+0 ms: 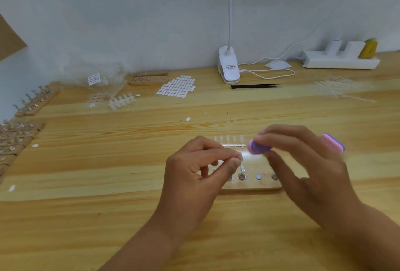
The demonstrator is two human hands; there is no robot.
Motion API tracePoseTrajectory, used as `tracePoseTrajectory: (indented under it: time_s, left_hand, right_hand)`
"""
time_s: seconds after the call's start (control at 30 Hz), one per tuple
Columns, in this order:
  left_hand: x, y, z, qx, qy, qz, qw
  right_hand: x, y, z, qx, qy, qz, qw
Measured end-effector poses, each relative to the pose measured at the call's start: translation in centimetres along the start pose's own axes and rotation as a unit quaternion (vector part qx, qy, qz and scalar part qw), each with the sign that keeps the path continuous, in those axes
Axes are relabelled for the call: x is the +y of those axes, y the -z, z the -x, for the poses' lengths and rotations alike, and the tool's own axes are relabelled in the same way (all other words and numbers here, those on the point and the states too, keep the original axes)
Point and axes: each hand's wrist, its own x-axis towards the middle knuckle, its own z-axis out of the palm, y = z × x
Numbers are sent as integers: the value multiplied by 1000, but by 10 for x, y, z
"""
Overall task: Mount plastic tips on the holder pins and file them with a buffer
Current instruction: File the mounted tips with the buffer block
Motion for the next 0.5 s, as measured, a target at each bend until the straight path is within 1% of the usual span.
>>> tracePoseTrajectory:
  time_s: [0.07,0.13,0.2,0.27,0.33,0.4,0.43,0.5]
  left_hand:
    - [1,0,0,-1,-17,-6,1000]
    - [3,0,0,-3,-25,-18,1000]
    - [2,0,0,-2,-11,-14,1000]
    - [2,0,0,-2,-3,-6,1000]
    - [2,0,0,-5,-17,-6,1000]
    - [2,0,0,-6,-34,-16,999]
    - [3,0,0,-7,-36,-22,999]
    - [2,-1,0,-6,-29,-25,999]
  right_hand:
    - [-8,-7,6,-28,45,-17,998]
    - [-4,-6,7,-50,70,5,996]
    - [3,-1,3,-39,39,29,998]
    - [3,1,1,-18,18,20,999]
    - [-5,-3,4,-19,38,-9,999]
    - [-9,-6,6,-38,77,-5,996]
    - [-7,-5,5,-44,81,6,996]
    - [0,-2,3,-40,51,26,998]
